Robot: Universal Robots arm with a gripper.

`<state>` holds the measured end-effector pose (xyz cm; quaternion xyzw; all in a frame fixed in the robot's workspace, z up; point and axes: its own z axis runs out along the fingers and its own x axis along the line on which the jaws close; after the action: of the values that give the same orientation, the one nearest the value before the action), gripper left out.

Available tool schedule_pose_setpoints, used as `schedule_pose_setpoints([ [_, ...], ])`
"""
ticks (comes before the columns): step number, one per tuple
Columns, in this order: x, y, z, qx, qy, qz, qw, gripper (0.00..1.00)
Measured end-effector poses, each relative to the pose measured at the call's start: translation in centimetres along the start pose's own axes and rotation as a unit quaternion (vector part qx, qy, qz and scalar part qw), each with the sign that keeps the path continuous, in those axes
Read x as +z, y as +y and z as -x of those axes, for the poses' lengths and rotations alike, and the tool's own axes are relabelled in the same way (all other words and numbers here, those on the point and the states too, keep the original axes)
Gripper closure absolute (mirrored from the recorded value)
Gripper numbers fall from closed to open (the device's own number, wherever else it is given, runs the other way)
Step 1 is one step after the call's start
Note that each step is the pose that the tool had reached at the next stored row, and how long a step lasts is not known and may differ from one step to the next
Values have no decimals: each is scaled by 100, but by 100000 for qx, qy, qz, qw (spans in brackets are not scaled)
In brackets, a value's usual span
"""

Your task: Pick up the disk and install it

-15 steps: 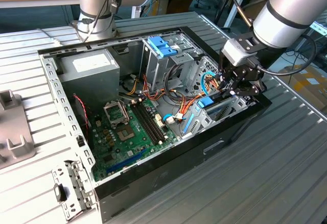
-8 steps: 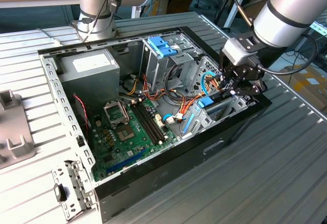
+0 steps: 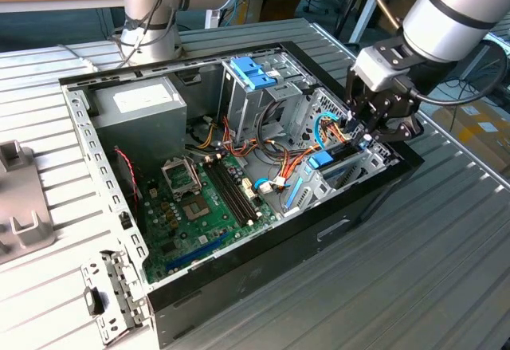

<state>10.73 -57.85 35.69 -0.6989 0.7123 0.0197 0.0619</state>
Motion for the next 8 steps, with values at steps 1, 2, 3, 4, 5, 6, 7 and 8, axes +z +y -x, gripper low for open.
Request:
schedule_pose_setpoints([
  [1, -16, -1, 2, -1, -6, 2, 100000, 69],
  [2, -40, -2, 5, 2, -6, 1, 100000, 69],
  [3, -49, -3, 6, 0, -11, 1, 100000, 69],
  [4, -54, -3, 6, 1, -17, 1, 100000, 71],
  [5, -56, -3, 6, 1, -21, 1, 100000, 71],
  [6, -59, -4, 7, -2, -16, 2, 100000, 78],
  [7, -61, -4, 7, 1, -12, 0, 100000, 84],
  [8, -63, -4, 7, 0, -9, -1, 100000, 89],
])
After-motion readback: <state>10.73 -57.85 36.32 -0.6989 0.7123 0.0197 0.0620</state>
